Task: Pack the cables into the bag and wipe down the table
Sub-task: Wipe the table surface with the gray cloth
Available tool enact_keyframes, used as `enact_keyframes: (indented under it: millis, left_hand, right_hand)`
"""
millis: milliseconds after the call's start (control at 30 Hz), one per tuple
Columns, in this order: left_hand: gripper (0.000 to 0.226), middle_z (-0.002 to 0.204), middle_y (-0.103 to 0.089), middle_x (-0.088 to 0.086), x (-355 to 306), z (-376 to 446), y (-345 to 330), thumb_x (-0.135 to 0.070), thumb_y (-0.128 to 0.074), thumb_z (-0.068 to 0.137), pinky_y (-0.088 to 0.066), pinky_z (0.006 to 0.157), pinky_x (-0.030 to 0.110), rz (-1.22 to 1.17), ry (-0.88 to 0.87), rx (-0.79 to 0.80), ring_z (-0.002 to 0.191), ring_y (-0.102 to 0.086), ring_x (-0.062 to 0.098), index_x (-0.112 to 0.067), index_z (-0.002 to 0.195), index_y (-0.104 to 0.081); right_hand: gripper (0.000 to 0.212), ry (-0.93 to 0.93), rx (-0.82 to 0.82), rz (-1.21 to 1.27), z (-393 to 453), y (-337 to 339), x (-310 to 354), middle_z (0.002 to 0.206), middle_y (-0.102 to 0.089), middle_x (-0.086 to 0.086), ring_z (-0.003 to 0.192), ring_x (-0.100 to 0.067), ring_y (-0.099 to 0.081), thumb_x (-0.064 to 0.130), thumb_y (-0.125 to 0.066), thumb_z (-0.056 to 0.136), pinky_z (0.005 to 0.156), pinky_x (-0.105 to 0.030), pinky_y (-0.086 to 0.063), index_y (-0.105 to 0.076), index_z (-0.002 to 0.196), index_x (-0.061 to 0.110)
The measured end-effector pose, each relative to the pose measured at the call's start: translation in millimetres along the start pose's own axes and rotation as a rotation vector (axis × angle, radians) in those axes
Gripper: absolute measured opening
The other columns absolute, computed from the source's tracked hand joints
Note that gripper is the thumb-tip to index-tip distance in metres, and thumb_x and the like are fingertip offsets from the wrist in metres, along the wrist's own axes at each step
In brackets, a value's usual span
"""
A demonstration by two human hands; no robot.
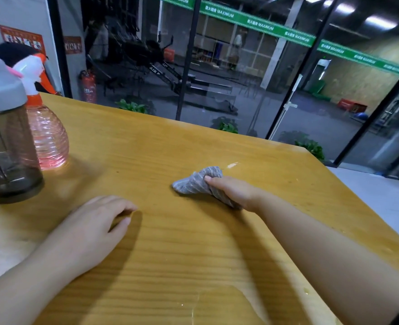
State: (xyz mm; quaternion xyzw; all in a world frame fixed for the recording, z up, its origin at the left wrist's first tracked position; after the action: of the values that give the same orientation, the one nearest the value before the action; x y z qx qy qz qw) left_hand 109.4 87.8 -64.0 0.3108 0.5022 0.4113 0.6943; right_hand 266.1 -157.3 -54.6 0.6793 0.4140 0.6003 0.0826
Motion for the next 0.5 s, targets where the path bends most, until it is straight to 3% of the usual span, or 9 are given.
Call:
enact_keyframes:
  millis: [100, 200, 300, 433, 500]
  left_hand:
    - [0.020, 0.101, -0.056, -0.023, -1, 0, -2, -0.024, -0.059, 0.087, -0.037, 0.085, 0.019, 0.002, -0.017, 0.019, 0.101, -0.050, 0.003, -0.033, 0.105, -0.062]
    - [0.020, 0.102, -0.058, -0.022, -2, -1, -4, -0.024, -0.059, 0.086, -0.036, 0.084, 0.020, 0.015, -0.004, 0.019, 0.098, -0.049, 0.001, -0.033, 0.103, -0.064]
    - [0.020, 0.103, -0.060, -0.020, -6, 0, -5, -0.024, -0.059, 0.086, -0.041, 0.087, 0.025, 0.054, 0.010, 0.010, 0.101, -0.053, 0.006, -0.032, 0.102, -0.066]
    - [0.025, 0.105, -0.056, -0.021, -16, 4, -7, -0.033, -0.049, 0.090, -0.038, 0.086, 0.025, 0.163, 0.003, 0.034, 0.101, -0.053, 0.007, -0.036, 0.112, -0.062]
    - [0.029, 0.107, -0.052, -0.021, -24, 10, -8, -0.039, -0.040, 0.093, -0.037, 0.088, 0.024, 0.227, 0.004, 0.058, 0.107, -0.050, 0.006, -0.040, 0.118, -0.055]
  right_hand:
    - [0.029, -0.070, -0.068, 0.454, -5, 7, -7, 0.102, -0.072, -0.004, 0.085, -0.009, -0.068, 0.042, -0.053, 0.092, 0.073, -0.020, -0.050, -0.067, 0.097, 0.017]
    - [0.028, -0.155, -0.268, 0.816, -8, 27, -13, 0.095, -0.071, -0.005, 0.087, -0.018, -0.069, 0.043, -0.055, 0.091, 0.070, -0.030, -0.053, -0.062, 0.101, 0.017]
    - [0.026, -0.191, -0.532, 1.001, -14, 55, -20, 0.086, -0.066, -0.004, 0.078, -0.023, -0.066, 0.047, -0.053, 0.091, 0.062, -0.037, -0.054, -0.056, 0.087, 0.021]
    - [0.033, -0.198, -0.716, 1.041, -18, 88, -31, 0.081, -0.062, -0.003, 0.073, -0.025, -0.064, 0.050, -0.047, 0.092, 0.074, -0.046, -0.055, -0.053, 0.092, 0.017]
    - [0.030, -0.205, -0.736, 1.084, -23, 100, -37, 0.084, -0.062, -0.006, 0.074, -0.025, -0.063, 0.044, -0.049, 0.093, 0.061, -0.039, -0.054, -0.051, 0.095, 0.014]
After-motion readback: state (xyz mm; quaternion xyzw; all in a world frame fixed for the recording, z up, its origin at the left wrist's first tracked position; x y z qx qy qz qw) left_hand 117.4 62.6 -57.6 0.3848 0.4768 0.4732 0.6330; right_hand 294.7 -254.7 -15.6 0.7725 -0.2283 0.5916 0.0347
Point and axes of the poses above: each hand's wrist, its own z-axis towards the middle knuckle, its own y-axis out of the back of the hand, x = y × z, the point moved 3 cm from there along z, towards the middle knuckle
